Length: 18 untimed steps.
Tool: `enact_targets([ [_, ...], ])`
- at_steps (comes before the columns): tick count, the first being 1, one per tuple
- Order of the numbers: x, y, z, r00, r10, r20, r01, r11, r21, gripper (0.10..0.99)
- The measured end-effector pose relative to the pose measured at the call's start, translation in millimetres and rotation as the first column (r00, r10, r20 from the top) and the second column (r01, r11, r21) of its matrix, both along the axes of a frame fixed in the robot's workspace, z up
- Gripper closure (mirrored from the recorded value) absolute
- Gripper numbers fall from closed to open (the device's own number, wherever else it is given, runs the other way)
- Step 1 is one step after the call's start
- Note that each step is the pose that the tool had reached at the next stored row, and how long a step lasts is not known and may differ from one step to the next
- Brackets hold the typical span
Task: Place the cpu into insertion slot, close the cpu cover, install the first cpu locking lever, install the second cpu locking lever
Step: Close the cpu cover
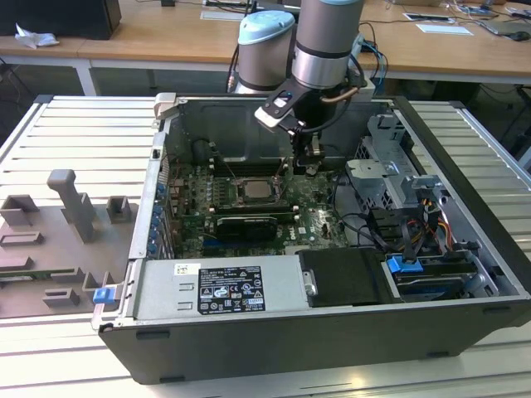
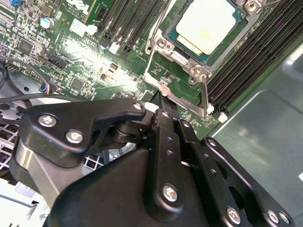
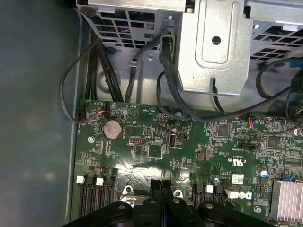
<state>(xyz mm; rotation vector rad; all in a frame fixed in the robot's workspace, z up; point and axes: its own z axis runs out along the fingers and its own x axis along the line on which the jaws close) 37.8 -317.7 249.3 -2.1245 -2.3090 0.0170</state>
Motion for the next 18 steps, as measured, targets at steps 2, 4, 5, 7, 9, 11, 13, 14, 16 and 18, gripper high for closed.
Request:
enact_targets([
  [2,-0.4,0.0,0.0,1.0,0.0,0.0,0.0,1.0,0.0,0.98],
  [4,-1.0,0.0,0.0,1.0,0.0,0.0,0.0,1.0,0.0,0.98],
  [5,-1.2,0.0,0.0,1.0,0.0,0.0,0.0,1.0,0.0,0.98],
  [7,-1.6,0.0,0.0,1.0,0.0,0.0,0.0,1.0,0.0,0.98],
  [9,-2.2,0.0,0.0,1.0,0.0,0.0,0.0,1.0,0.0,0.98],
  [11,-3.2,0.0,0.0,1.0,0.0,0.0,0.0,1.0,0.0,0.98],
  [13,-4.3,0.0,-0.1,1.0,0.0,0.0,0.0,1.0,0.0,0.98],
  [14,-4.6,0.0,-0.1,1.0,0.0,0.0,0.0,1.0,0.0,0.98],
  [16,-6.5,0.0,-0.1,1.0,0.0,0.0001,0.0,1.0,0.0,0.98],
  [18,-8.0,0.0,-0.2,1.0,0.0,0.0,0.0,1.0,0.0,0.98],
])
